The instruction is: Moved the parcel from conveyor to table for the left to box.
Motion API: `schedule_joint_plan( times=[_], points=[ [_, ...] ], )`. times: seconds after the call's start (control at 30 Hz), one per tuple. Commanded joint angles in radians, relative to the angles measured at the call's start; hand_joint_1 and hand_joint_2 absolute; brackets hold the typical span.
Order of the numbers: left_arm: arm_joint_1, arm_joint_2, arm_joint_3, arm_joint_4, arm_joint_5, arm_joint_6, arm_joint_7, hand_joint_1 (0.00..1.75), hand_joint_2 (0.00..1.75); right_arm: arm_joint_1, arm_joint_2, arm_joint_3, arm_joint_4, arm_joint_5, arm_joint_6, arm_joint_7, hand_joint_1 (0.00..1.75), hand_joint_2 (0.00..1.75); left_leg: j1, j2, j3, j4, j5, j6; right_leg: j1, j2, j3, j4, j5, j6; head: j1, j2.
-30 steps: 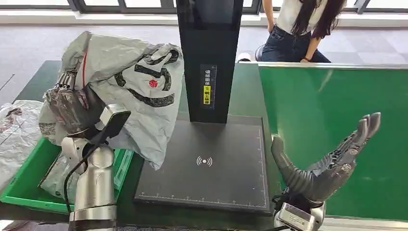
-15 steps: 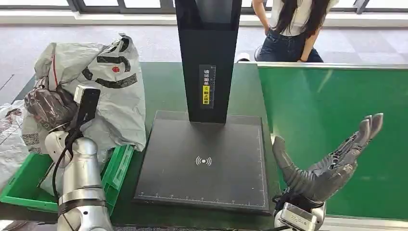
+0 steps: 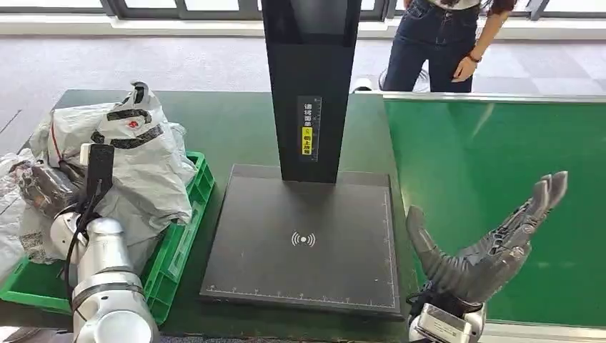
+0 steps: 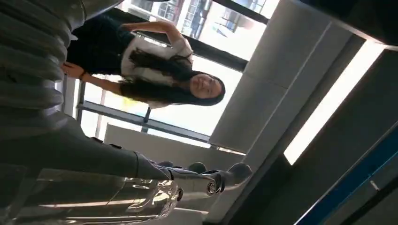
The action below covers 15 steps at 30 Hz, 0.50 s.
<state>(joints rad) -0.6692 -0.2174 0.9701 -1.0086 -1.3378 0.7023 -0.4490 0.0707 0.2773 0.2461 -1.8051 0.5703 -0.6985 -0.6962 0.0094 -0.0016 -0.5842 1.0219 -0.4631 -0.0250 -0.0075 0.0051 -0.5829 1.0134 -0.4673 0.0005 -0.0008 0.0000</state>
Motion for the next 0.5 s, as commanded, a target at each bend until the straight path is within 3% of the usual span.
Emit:
schedule_joint_plan(
  times=[0.03,0.1,0.13,0.17,0.37,0.4,0.43,0.5],
  points=[
    [-0.065,-0.004,0.124,0.055,-0.005,-0.004,-0.007,1.75,1.75,0.022,0.025,-0.003,0.005,0.000,0.000,-0.002,0.00,1.75,0.000,-0.001,0.000,-0.001,0.001,0.000,0.001,-0.002,0.000,-0.001,0.000,0.000,0.000,0.000],
    [-0.064,-0.014,0.136,0.030,-0.003,-0.004,-0.013,1.75,1.75,0.018,0.023,0.000,0.013,-0.004,0.000,-0.002,0.00,1.75,0.000,-0.001,0.000,-0.001,0.001,0.000,0.001,-0.002,0.001,-0.001,0.001,0.000,0.000,0.000],
    [-0.064,-0.018,0.151,0.013,0.007,-0.004,-0.021,0.56,1.75,0.013,0.023,0.003,0.020,-0.005,0.000,-0.002,0.00,1.75,0.000,-0.001,0.000,-0.001,0.001,0.000,0.001,-0.002,0.000,-0.001,0.000,0.000,0.000,0.000],
    [-0.063,-0.018,0.166,0.004,0.031,-0.004,-0.039,0.21,1.75,0.009,0.022,0.005,0.026,-0.007,0.000,-0.002,0.00,1.75,0.000,0.000,0.000,0.000,0.000,0.000,0.001,-0.001,0.000,0.000,0.000,0.000,0.000,0.000],
    [-0.063,-0.018,0.166,0.004,0.031,-0.004,-0.039,0.21,1.75,0.009,0.022,0.005,0.026,-0.007,0.000,-0.002,0.00,1.75,0.000,-0.001,0.000,-0.001,0.000,0.000,0.001,-0.001,0.000,-0.001,0.000,0.000,0.000,0.000],
    [-0.063,-0.018,0.166,0.004,0.031,-0.004,-0.039,0.17,1.75,0.009,0.022,0.005,0.026,-0.007,0.000,-0.002,0.00,1.75,0.000,-0.001,0.000,-0.001,0.001,0.001,0.001,-0.002,0.001,-0.001,0.000,0.000,0.000,0.000],
    [-0.068,-0.022,0.193,-0.010,0.054,-0.004,-0.071,0.00,1.75,0.007,0.021,0.007,0.032,-0.010,0.000,-0.002,0.00,1.75,0.000,-0.001,0.001,-0.002,0.001,0.001,0.001,-0.002,0.001,-0.002,0.001,0.000,0.000,0.000],
    [-0.078,-0.038,0.246,-0.044,0.098,-0.004,-0.142,0.00,1.75,0.004,0.020,0.012,0.040,-0.014,0.000,-0.002,0.00,1.75,0.000,0.000,0.001,-0.001,0.001,0.001,0.001,-0.001,0.001,-0.002,0.001,0.000,0.000,0.000]
  ],
)
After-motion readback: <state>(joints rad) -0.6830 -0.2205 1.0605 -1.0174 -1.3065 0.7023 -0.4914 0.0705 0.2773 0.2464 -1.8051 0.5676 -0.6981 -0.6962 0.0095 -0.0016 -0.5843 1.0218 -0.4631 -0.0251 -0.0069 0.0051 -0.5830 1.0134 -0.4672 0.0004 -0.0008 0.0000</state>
